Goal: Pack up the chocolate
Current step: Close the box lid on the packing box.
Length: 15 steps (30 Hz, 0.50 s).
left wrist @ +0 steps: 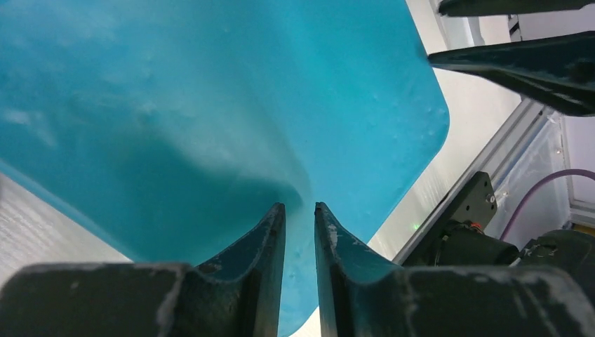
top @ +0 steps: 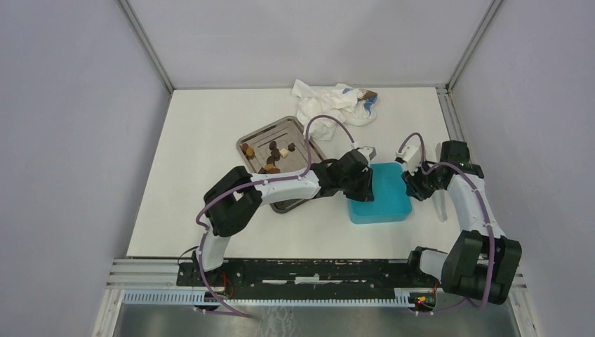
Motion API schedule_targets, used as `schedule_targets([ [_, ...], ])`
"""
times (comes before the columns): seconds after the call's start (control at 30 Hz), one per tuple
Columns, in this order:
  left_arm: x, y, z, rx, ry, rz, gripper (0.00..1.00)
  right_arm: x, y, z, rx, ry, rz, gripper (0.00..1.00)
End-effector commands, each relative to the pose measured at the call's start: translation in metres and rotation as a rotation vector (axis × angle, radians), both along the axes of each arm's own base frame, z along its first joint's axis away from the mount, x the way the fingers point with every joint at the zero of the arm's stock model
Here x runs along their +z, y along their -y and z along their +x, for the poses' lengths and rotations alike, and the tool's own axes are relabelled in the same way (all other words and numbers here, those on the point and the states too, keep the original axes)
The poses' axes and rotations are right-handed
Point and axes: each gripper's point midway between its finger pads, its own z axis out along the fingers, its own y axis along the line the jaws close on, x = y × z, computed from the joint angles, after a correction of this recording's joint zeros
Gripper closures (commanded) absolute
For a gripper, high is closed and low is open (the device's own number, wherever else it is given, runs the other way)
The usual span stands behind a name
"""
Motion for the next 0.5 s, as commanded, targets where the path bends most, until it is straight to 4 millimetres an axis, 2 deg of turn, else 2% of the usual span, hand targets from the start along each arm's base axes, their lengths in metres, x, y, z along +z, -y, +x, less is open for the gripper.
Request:
schedule_targets([
  [0.0,-0.038,-0.02,0.001,0.014,-0.047,0.098,0.71,0.065,-0.007,0.025,0.036,0.146,0.04,0.64],
  [0.07,-0.036,-0.024,0.003,0.025,-0.044,0.087,0.71,0.099,-0.02,0.04,0.057,0.229,0.122,0.63],
  [0.1,-0.032,-0.024,0.005,0.028,-0.035,0.077,0.71,0.107,-0.026,0.046,0.059,0.243,0.163,0.64],
  [0.13,-0.027,-0.025,0.007,0.028,-0.026,0.068,0.71,0.113,-0.032,0.051,0.059,0.245,0.207,0.64],
  [0.2,-0.014,-0.022,0.009,0.02,-0.004,0.05,0.71,0.107,-0.038,0.061,0.042,0.202,0.254,0.67],
  [0.33,0.001,-0.018,0.012,0.003,0.017,0.03,0.71,0.054,-0.035,0.072,-0.044,0.061,0.252,0.81],
  [0.47,-0.001,-0.018,0.011,-0.007,0.013,0.025,0.71,-0.005,-0.021,0.063,-0.135,-0.058,0.145,0.85],
])
